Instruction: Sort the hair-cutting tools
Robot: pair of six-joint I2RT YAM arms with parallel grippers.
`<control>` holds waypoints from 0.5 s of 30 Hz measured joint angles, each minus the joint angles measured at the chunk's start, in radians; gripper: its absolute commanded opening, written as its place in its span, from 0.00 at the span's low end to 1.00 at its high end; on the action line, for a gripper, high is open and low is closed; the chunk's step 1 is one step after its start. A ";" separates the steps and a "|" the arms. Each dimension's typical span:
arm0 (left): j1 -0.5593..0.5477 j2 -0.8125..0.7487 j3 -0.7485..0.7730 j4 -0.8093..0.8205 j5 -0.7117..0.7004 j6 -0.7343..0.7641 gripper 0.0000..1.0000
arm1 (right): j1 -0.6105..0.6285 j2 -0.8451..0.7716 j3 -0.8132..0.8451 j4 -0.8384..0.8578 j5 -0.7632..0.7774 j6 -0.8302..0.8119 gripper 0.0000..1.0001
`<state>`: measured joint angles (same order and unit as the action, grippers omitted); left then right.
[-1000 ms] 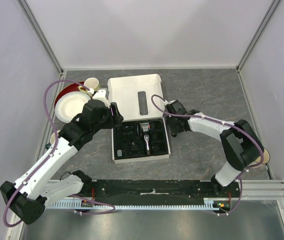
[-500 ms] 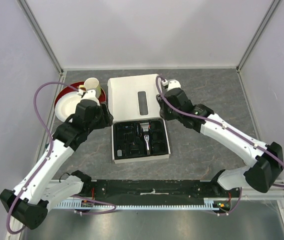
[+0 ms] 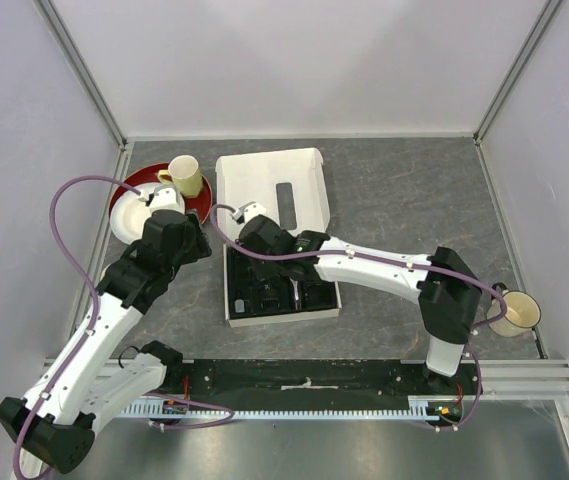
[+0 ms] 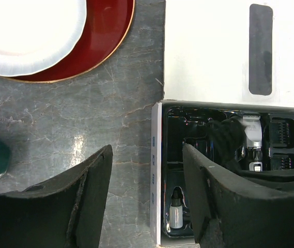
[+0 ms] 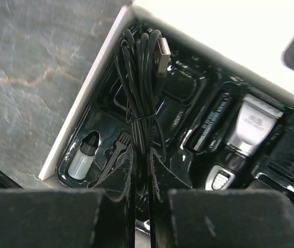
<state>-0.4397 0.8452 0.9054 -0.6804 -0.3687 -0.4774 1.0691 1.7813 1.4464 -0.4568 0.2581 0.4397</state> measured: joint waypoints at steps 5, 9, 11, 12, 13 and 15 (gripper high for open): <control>0.000 0.000 -0.002 0.000 0.000 0.000 0.64 | 0.013 0.057 0.000 0.000 -0.060 -0.114 0.09; 0.002 0.003 -0.002 0.000 0.003 0.000 0.64 | 0.013 0.070 -0.002 0.001 -0.076 -0.227 0.09; 0.006 0.005 -0.003 0.000 0.003 0.000 0.64 | 0.013 0.081 -0.002 0.002 -0.071 -0.281 0.09; 0.007 0.005 -0.003 0.000 0.003 0.000 0.64 | 0.013 0.088 -0.002 0.004 -0.068 -0.305 0.09; 0.010 0.006 -0.003 0.000 0.003 0.000 0.64 | 0.013 0.096 -0.002 0.008 -0.067 -0.327 0.09; 0.014 0.008 -0.003 0.000 0.004 0.000 0.64 | 0.013 0.115 -0.002 0.018 -0.065 -0.371 0.09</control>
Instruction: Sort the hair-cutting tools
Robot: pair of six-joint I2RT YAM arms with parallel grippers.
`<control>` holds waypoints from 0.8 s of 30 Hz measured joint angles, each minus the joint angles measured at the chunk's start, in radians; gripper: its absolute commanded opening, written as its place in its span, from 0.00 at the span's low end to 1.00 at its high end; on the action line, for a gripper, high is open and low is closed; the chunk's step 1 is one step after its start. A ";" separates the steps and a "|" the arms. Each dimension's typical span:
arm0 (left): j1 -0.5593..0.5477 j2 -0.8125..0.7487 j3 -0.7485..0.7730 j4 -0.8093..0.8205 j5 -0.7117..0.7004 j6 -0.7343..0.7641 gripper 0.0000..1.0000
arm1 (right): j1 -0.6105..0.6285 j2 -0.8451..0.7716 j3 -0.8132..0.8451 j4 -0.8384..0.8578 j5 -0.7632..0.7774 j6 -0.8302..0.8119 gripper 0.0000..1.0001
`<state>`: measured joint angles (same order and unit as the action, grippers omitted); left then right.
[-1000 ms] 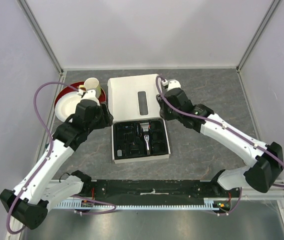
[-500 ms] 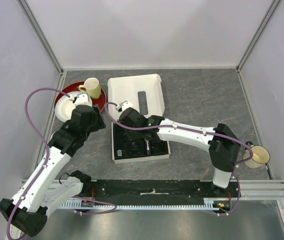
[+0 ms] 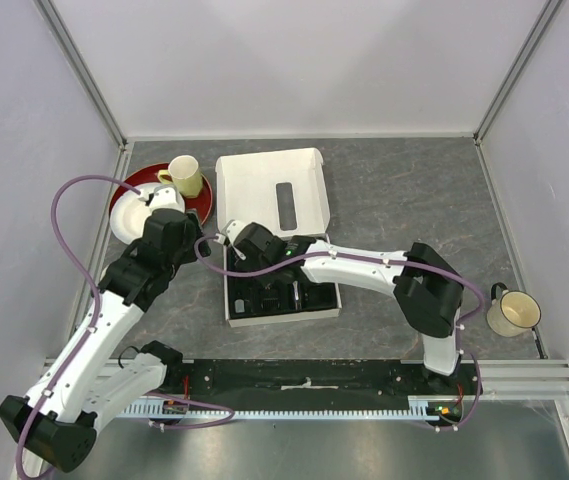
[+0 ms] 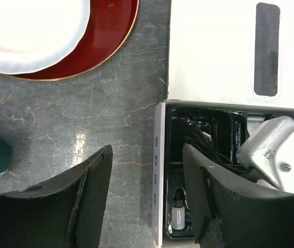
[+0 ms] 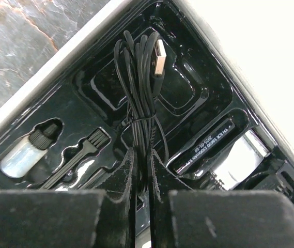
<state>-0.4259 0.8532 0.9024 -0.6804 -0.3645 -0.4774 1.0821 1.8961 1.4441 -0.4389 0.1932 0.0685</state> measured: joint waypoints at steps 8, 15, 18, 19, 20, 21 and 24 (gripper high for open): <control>0.040 0.040 -0.003 -0.021 0.009 0.000 0.64 | -0.003 0.065 0.000 0.057 0.064 -0.070 0.16; 0.066 0.060 -0.005 -0.028 0.031 0.000 0.64 | -0.002 0.092 0.000 0.086 0.117 -0.032 0.51; 0.073 0.065 -0.005 -0.025 0.041 0.000 0.64 | -0.002 0.092 0.000 0.087 0.130 -0.014 0.59; 0.077 0.069 -0.005 -0.024 0.048 0.000 0.64 | -0.002 0.091 -0.003 0.094 0.129 -0.010 0.60; 0.080 0.072 -0.005 -0.023 0.054 0.000 0.64 | -0.002 0.086 -0.008 0.101 0.130 -0.004 0.63; 0.083 0.076 -0.005 -0.023 0.060 0.000 0.64 | -0.002 0.076 -0.019 0.111 0.132 -0.001 0.64; 0.091 0.084 -0.005 -0.021 0.077 0.000 0.64 | -0.001 0.016 -0.069 0.113 0.147 0.017 0.69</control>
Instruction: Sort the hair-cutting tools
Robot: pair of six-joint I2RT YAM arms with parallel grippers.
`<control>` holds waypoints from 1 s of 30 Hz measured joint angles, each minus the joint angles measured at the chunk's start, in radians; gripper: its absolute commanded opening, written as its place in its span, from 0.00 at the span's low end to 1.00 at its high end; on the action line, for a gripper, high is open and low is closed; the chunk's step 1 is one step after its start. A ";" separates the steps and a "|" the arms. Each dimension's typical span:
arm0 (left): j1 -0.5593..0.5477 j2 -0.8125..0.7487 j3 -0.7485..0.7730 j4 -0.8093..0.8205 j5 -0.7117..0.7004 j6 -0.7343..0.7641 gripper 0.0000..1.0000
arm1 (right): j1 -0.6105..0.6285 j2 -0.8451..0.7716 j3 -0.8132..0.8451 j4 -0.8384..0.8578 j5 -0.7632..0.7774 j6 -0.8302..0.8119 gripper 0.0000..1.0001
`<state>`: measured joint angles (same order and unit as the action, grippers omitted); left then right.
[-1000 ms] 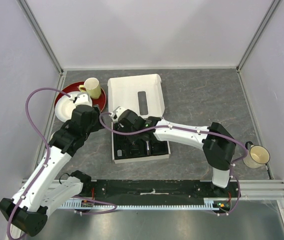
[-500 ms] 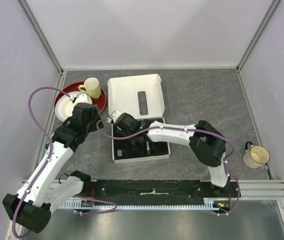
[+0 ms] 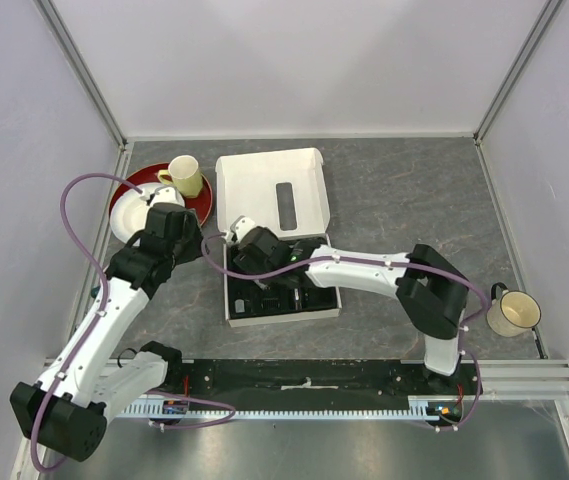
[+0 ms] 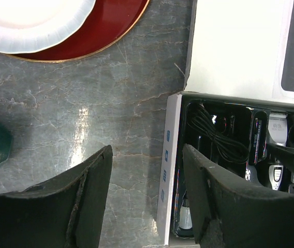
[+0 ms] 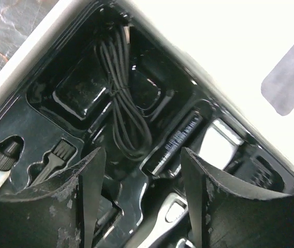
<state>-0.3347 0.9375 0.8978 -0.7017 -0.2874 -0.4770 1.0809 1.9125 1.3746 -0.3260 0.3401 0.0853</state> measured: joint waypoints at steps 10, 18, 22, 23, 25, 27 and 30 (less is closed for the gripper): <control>0.015 0.063 0.048 -0.005 -0.011 -0.033 0.63 | -0.039 -0.385 -0.163 0.002 0.151 0.174 0.79; 0.026 0.198 0.078 0.015 -0.095 -0.130 0.62 | -0.263 -0.634 -0.188 -0.109 0.374 0.446 0.76; 0.062 0.304 0.103 0.052 -0.103 -0.159 0.62 | -0.399 -0.624 -0.206 -0.156 0.420 0.522 0.77; 0.082 0.345 0.114 0.066 -0.100 -0.163 0.61 | -0.436 -0.595 -0.206 -0.161 0.415 0.531 0.77; 0.119 0.406 0.124 0.096 -0.083 -0.164 0.61 | -0.491 -0.526 -0.205 -0.164 0.387 0.536 0.76; 0.163 0.465 0.131 0.124 -0.051 -0.165 0.61 | -0.538 -0.432 -0.203 -0.161 0.343 0.534 0.76; 0.217 0.555 0.156 0.161 0.005 -0.164 0.60 | -0.590 -0.285 -0.184 -0.154 0.302 0.520 0.75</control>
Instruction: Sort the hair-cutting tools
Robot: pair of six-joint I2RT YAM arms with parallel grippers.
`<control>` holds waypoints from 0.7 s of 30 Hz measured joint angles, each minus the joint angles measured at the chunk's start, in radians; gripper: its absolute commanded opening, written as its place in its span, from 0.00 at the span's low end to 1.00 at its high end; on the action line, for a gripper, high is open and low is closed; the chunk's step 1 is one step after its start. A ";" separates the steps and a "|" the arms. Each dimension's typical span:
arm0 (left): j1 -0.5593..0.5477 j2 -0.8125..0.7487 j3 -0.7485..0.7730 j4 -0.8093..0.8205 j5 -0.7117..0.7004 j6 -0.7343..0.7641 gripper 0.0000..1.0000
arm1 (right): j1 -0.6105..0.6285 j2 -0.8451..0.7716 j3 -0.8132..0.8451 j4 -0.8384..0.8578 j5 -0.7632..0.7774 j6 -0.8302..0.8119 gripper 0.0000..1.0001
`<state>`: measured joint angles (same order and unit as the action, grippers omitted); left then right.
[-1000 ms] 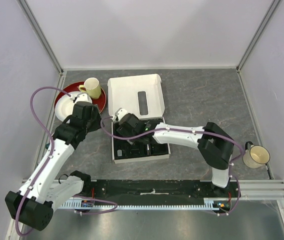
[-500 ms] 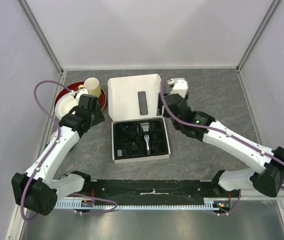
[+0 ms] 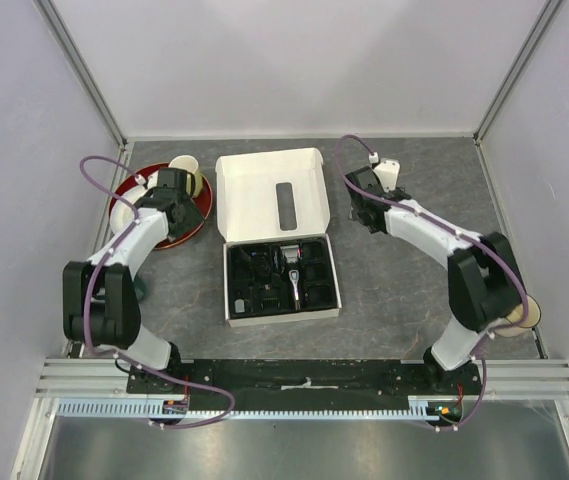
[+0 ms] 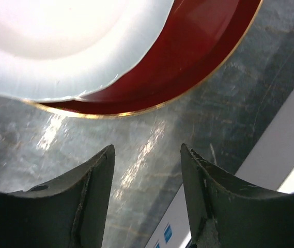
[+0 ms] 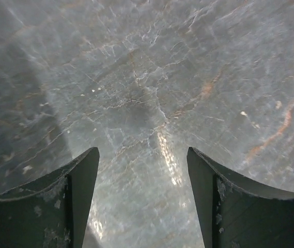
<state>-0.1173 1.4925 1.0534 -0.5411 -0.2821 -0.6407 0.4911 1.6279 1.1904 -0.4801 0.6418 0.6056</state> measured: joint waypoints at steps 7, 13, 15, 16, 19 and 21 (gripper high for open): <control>0.029 0.163 0.092 0.084 0.123 0.007 0.60 | -0.058 0.207 0.082 0.066 -0.147 -0.038 0.74; 0.028 0.217 0.114 0.132 0.193 0.007 0.60 | -0.071 0.298 0.173 0.132 -0.292 -0.069 0.73; 0.028 0.224 0.113 0.148 0.219 0.008 0.61 | -0.071 0.320 0.178 0.156 -0.355 -0.080 0.73; 0.028 0.225 0.113 0.157 0.232 0.008 0.61 | -0.071 0.328 0.178 0.162 -0.380 -0.085 0.73; 0.028 0.229 0.112 0.182 0.278 0.010 0.62 | -0.075 0.357 0.183 0.181 -0.492 -0.098 0.72; 0.028 0.231 0.112 0.188 0.306 0.010 0.62 | -0.083 0.372 0.187 0.193 -0.563 -0.099 0.72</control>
<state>-0.0891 1.7237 1.1656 -0.3534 0.0238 -0.6312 0.4084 1.9995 1.3777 -0.2871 0.0784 0.5068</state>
